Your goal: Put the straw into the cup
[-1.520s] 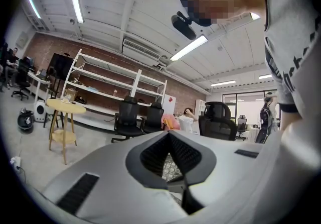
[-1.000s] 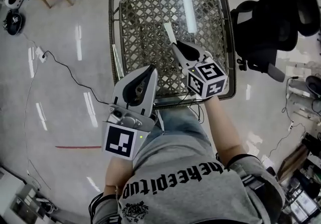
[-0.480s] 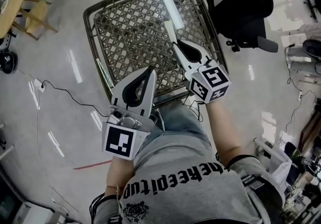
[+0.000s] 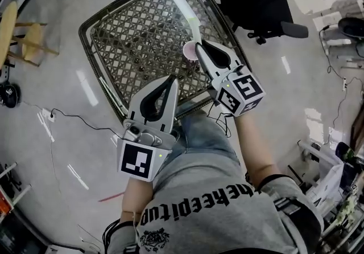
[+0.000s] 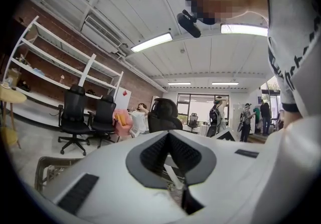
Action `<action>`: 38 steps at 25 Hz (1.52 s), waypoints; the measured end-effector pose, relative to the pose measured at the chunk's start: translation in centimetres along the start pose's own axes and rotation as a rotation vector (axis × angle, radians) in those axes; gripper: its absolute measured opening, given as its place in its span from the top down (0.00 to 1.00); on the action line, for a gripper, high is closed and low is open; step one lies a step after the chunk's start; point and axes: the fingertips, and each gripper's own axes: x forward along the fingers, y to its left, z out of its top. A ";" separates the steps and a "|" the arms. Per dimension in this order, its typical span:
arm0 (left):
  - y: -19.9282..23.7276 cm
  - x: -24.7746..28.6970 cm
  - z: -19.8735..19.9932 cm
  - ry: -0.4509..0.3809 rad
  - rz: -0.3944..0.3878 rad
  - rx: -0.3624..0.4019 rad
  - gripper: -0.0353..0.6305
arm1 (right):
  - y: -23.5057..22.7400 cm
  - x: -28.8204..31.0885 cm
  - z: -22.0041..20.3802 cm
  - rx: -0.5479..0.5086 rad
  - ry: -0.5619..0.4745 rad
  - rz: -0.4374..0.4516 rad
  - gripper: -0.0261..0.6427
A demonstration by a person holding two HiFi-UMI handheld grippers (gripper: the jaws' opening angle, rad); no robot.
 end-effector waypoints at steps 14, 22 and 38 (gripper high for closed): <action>-0.1 2.0 -2.2 0.047 -0.021 -0.020 0.91 | -2.5 0.4 1.3 -0.006 -0.136 -0.030 0.87; 0.8 2.8 -4.3 0.067 -0.035 -0.033 0.91 | -3.4 1.1 0.8 -0.045 -0.194 -0.070 0.87; 1.3 4.5 -10.5 0.094 -0.050 -0.054 0.91 | -5.3 2.8 -3.6 -0.106 -0.263 -0.088 0.87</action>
